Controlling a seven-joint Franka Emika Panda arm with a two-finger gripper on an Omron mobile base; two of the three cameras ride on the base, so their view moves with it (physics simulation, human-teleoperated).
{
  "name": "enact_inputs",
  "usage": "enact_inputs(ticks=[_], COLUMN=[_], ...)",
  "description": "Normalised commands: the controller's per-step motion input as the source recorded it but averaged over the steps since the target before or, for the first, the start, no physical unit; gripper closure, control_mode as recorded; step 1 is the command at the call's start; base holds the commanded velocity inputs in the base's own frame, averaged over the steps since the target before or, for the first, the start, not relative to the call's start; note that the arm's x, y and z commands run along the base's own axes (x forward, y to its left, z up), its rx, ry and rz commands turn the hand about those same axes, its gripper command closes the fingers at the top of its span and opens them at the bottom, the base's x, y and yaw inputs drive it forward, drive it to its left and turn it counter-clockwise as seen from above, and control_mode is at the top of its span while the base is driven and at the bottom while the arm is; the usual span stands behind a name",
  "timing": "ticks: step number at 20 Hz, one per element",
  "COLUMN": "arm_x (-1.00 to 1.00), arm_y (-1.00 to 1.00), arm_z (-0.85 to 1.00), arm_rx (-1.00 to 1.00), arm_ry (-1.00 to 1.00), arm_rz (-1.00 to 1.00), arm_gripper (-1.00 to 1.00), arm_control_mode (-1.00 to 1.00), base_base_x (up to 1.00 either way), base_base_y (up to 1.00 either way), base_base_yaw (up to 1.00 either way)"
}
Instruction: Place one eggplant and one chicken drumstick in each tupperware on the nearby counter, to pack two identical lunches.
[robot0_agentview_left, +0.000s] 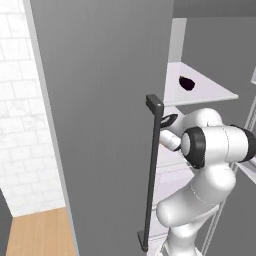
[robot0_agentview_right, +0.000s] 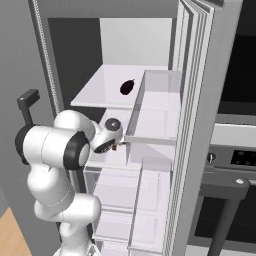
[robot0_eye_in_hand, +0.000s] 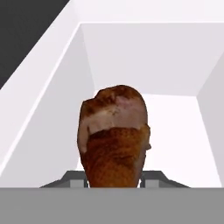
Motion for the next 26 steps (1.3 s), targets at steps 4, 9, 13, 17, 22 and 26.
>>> enact_inputs(ticks=[4,9,13,17,22,26], arm_x=[-0.56,-1.00,-0.91,-0.67,-0.91,-0.95], arm_y=[0.03,0.00,0.00,0.00,0.00,0.00], arm_z=[-0.03,0.49,1.00,1.00,1.00,0.86], arm_rx=[0.00,0.00,0.00,0.00,0.00,0.00], arm_ry=[-0.16,-0.06,-0.04,-0.03,0.12,0.28], arm_rz=[0.00,0.00,0.00,0.00,0.00,0.00], arm_gripper=[1.00,1.00,1.00,1.00,1.00,1.00], arm_control_mode=[-1.00,-1.00,-1.00,-1.00,-1.00,-1.00], base_base_x=[0.00,0.00,0.00,0.00,0.00,0.00], base_base_y=[0.00,0.00,0.00,0.00,0.00,0.00], base_base_yaw=[0.00,0.00,0.00,0.00,0.00,0.00])
